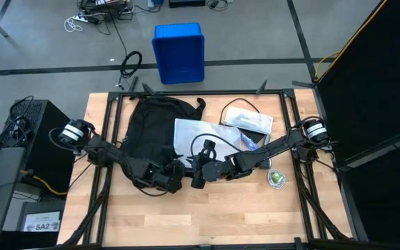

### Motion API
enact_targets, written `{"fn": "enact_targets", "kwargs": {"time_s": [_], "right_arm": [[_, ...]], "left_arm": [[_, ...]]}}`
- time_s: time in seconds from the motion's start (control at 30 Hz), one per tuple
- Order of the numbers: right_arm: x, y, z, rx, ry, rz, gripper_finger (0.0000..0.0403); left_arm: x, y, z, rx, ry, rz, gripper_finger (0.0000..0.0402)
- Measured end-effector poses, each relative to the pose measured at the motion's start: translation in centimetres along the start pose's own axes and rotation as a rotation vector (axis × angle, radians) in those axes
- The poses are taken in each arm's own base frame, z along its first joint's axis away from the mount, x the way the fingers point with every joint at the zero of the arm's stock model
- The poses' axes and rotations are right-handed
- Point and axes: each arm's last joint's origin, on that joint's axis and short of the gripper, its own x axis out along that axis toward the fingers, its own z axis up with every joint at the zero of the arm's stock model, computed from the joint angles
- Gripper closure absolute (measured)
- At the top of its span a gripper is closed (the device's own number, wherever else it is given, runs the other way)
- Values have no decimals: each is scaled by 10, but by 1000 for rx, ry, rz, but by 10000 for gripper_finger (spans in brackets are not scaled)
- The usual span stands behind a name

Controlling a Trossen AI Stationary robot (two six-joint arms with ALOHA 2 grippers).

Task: Unpack backpack
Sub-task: Put the mini fan into the zip bag

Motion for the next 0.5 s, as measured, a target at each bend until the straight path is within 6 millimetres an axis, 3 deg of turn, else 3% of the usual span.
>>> {"fn": "enact_targets", "kwargs": {"time_s": [0.5], "right_arm": [[0,0,0,1,-1,1,397]], "left_arm": [[5,6,-4,-42,47,27,165]]}}
